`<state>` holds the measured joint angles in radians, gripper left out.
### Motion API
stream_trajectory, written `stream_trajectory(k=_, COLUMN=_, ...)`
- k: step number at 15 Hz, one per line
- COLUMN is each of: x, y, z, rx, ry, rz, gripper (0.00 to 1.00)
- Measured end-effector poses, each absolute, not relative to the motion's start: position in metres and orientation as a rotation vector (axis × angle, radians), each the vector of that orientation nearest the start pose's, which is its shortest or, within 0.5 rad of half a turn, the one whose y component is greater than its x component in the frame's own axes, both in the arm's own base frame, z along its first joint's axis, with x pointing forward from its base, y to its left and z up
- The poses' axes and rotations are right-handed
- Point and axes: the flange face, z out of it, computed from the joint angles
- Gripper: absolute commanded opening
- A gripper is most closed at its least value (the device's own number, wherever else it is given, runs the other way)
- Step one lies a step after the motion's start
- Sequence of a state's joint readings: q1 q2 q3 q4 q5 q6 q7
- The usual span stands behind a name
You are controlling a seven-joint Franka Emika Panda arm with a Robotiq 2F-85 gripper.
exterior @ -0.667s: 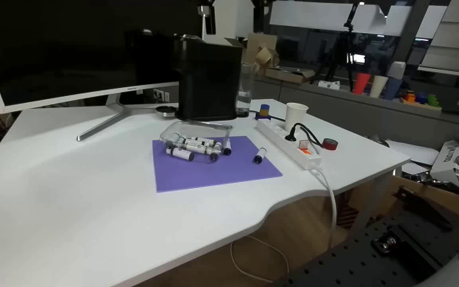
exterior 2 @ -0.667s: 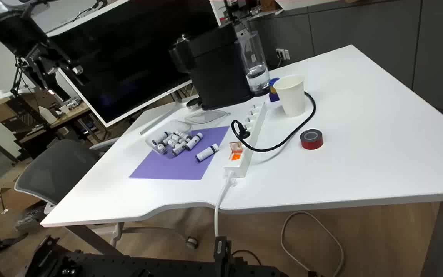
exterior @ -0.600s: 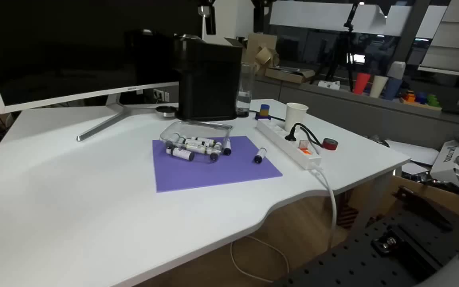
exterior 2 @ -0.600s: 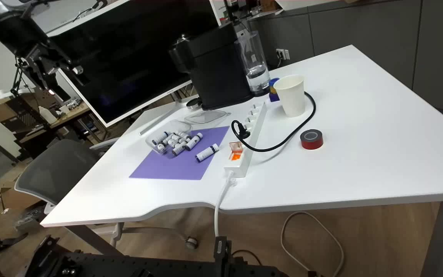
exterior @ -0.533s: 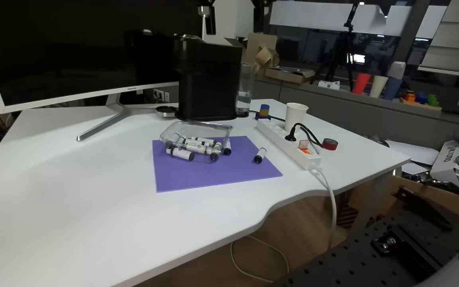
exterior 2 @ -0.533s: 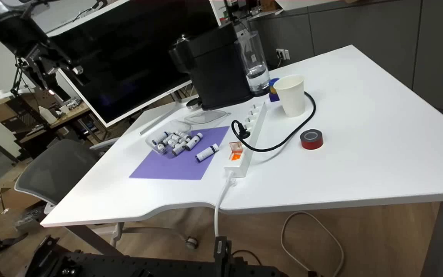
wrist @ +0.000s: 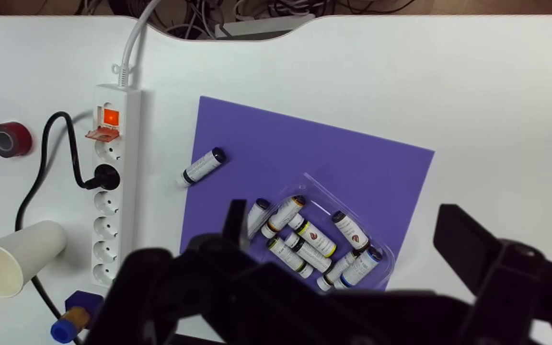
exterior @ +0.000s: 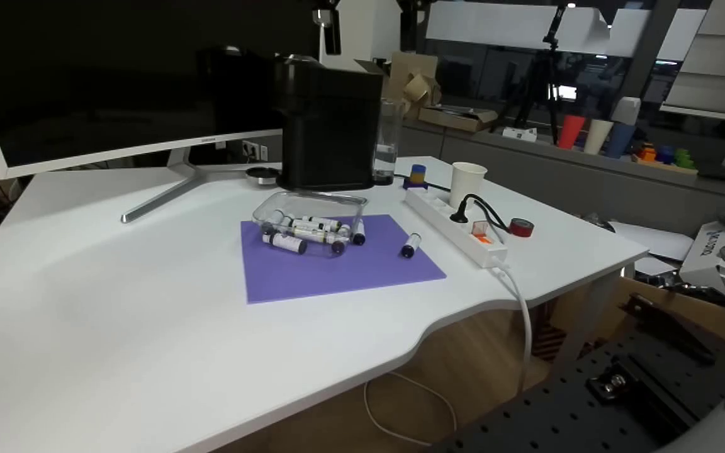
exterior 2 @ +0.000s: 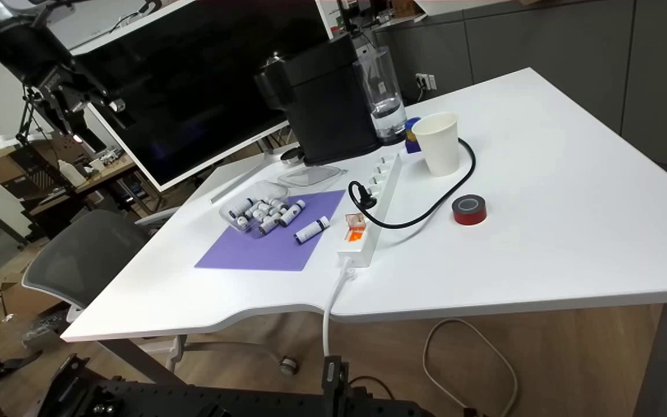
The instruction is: Put the bottle on the right inside the clear container
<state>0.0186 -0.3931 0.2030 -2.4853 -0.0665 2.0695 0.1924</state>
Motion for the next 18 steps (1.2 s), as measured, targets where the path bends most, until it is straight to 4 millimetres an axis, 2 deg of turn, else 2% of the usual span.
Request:
stream_trajectory(k=3, x=0.406, y=0.089, z=0.425, rx=-3.277, ry=-0.071, rz=0.004, gripper=1.00)
stream_trajectory(k=5, x=0.410, y=0.082, z=0.424, rx=-3.264, ry=-0.013, rz=-0.027, gripper=1.00)
stream_trajectory(k=8, x=0.422, y=0.045, z=0.409, rx=-3.206, ry=0.170, rz=-0.063, gripper=1.00)
stream_trajectory(k=14, x=0.438, y=-0.057, z=0.339, rx=-3.012, ry=0.635, rz=-0.088, gripper=1.00)
stream_trajectory(k=16, x=0.441, y=-0.078, z=0.312, rx=-2.956, ry=0.755, rz=-0.095, gripper=1.00)
stream_trajectory(k=18, x=0.445, y=-0.091, z=0.284, rx=-2.911, ry=0.853, rz=-0.115, gripper=1.00)
